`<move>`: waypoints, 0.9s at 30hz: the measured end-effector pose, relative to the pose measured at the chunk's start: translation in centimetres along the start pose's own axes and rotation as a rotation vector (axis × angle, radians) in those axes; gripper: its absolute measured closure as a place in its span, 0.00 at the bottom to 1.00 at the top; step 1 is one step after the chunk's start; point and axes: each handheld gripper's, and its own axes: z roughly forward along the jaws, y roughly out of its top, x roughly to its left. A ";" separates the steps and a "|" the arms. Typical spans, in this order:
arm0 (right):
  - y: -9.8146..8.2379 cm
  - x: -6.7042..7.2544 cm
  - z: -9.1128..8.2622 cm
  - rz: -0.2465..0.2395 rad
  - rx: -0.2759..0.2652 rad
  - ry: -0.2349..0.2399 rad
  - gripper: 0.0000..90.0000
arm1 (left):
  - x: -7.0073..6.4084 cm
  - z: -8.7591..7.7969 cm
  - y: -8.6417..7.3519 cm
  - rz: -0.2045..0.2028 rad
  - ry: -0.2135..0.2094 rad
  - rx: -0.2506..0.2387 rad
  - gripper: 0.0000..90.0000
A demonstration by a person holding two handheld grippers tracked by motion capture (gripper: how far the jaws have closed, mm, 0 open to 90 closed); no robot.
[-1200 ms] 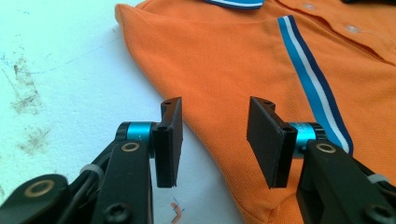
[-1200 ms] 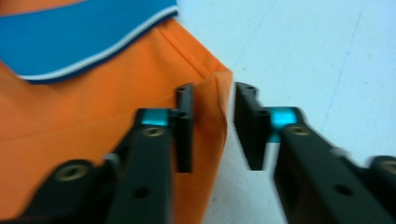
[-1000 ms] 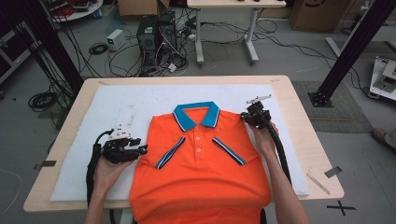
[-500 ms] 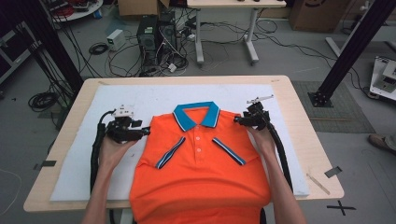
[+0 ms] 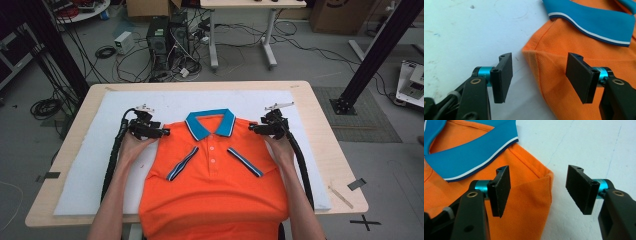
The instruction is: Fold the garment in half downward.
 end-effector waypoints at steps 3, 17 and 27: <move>-0.1 -0.1 0.1 0.007 -0.001 0.003 0.41 | -0.1 0.2 0.1 0.014 0.012 -0.007 0.43; -0.4 -0.2 0.3 0.011 0.011 -0.001 0.41 | -0.2 1.1 -0.3 0.048 0.021 0.001 0.60; -0.6 -0.1 0.4 0.004 0.021 -0.003 0.40 | -0.4 0.9 -0.9 0.076 0.043 -0.044 0.75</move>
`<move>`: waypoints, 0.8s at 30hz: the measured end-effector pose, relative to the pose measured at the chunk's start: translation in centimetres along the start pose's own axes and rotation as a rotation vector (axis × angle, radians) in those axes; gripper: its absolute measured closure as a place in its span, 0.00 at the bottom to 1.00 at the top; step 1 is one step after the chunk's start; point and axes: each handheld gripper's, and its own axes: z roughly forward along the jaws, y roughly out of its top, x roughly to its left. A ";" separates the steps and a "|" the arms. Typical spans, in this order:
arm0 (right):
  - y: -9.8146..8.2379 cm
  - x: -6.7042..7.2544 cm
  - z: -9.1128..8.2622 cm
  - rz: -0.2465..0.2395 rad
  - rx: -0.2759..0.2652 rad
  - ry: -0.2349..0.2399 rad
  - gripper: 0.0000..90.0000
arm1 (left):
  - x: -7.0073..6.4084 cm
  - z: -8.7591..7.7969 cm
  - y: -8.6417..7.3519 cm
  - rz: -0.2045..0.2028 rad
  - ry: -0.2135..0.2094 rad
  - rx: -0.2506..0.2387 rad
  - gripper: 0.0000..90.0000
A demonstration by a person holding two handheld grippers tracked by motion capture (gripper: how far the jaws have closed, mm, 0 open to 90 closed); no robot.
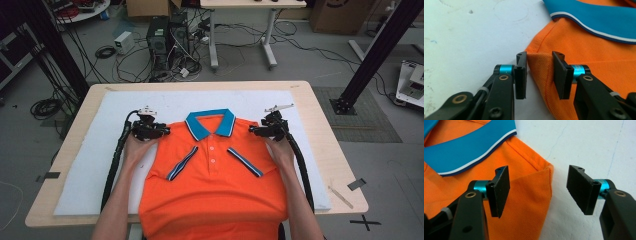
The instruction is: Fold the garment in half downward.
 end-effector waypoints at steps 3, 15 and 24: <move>0.0 0.0 0.0 0.008 -0.002 0.000 0.40 | -0.2 0.0 0.0 0.003 0.011 -0.003 0.74; -0.2 -0.7 -0.7 0.031 -0.036 -0.004 0.40 | 0.6 0.0 -0.1 -0.055 -0.037 -0.008 0.92; -0.3 -1.1 -0.4 0.043 -0.031 0.010 0.42 | 0.5 0.0 -0.1 -0.056 -0.031 -0.008 0.92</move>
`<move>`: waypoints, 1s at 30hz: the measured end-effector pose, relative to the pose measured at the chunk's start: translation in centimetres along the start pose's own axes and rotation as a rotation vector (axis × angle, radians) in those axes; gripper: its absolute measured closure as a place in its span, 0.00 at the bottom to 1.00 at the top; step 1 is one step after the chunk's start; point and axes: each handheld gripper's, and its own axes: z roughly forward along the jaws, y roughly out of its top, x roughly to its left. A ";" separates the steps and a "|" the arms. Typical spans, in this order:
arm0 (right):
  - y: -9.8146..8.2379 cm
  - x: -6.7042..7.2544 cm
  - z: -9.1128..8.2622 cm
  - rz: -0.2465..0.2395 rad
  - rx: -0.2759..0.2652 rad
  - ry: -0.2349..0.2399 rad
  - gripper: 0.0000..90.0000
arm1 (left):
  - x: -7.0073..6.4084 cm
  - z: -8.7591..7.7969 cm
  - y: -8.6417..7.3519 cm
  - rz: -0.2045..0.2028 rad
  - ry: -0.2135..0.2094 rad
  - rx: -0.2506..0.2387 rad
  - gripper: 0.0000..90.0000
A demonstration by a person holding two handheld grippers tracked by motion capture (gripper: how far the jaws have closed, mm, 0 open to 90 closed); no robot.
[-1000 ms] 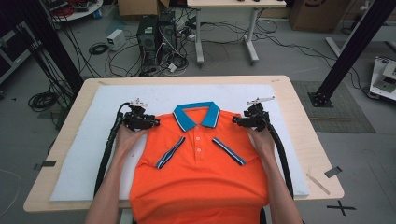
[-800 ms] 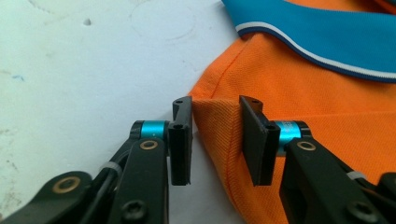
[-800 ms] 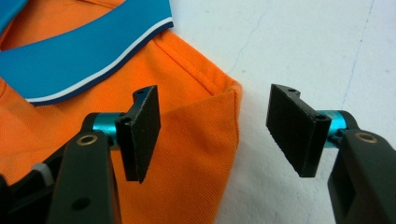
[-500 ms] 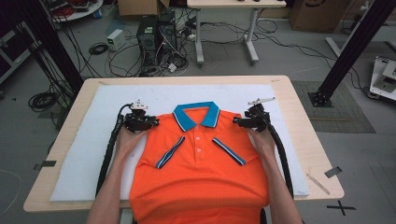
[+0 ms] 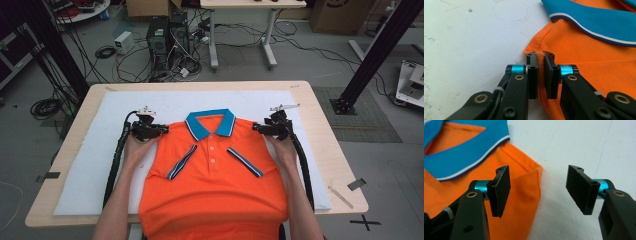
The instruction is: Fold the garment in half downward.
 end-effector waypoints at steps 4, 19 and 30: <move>-0.1 0.1 0.6 -0.025 0.024 -0.007 0.44 | -0.1 0.0 0.0 0.008 0.007 -0.004 0.92; -0.3 0.9 1.2 -0.046 0.055 -0.036 0.65 | -0.2 0.0 -0.1 0.024 0.016 -0.001 0.92; -0.3 1.0 1.4 -0.050 0.046 0.005 0.87 | -0.2 0.0 -0.1 0.016 0.014 -0.002 0.92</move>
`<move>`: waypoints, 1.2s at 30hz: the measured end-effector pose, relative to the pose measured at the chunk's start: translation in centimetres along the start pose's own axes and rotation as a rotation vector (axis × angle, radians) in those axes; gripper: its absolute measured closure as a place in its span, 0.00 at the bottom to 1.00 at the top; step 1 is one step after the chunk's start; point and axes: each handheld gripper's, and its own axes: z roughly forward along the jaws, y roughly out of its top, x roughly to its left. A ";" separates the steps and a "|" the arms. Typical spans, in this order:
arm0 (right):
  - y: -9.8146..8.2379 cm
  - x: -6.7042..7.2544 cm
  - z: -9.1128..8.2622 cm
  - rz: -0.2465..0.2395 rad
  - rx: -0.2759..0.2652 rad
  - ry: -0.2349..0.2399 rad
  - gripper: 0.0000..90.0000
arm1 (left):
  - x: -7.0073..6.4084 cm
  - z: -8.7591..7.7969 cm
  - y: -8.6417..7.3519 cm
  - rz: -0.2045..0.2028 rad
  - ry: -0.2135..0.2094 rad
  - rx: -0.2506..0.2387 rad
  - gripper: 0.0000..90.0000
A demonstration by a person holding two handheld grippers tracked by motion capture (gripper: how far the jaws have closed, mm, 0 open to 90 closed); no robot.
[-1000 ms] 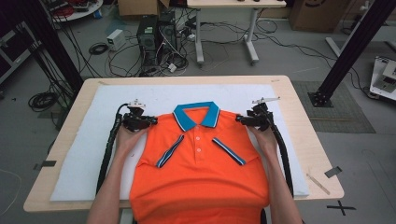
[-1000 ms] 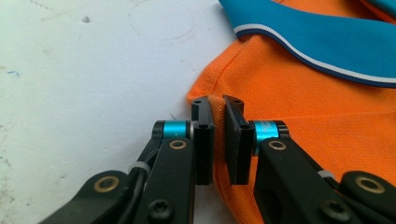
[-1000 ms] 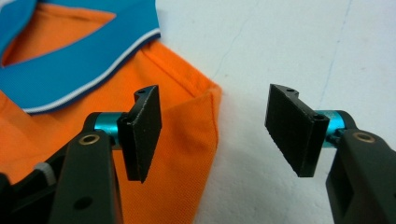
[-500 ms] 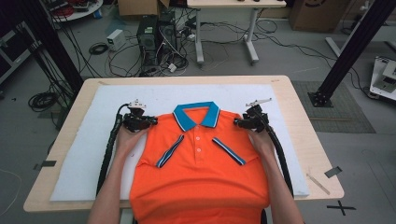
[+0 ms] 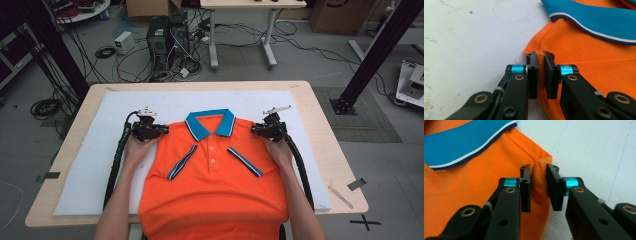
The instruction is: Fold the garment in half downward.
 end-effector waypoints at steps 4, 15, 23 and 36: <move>0.0 0.0 0.0 0.001 -0.001 0.004 0.93 | 0.0 0.0 0.0 -0.007 -0.005 -0.003 0.92; -0.1 -0.8 -0.3 0.030 -0.006 -0.036 0.96 | -0.1 0.0 0.0 -0.008 0.009 -0.008 0.93; -0.1 -1.2 -1.0 0.049 -0.027 -0.062 0.96 | -0.2 -0.3 -0.1 0.005 0.041 -0.030 0.94; 1.3 -0.6 -2.2 0.018 -0.071 -0.076 0.96 | -1.0 -2.3 3.1 0.000 0.069 -0.060 0.94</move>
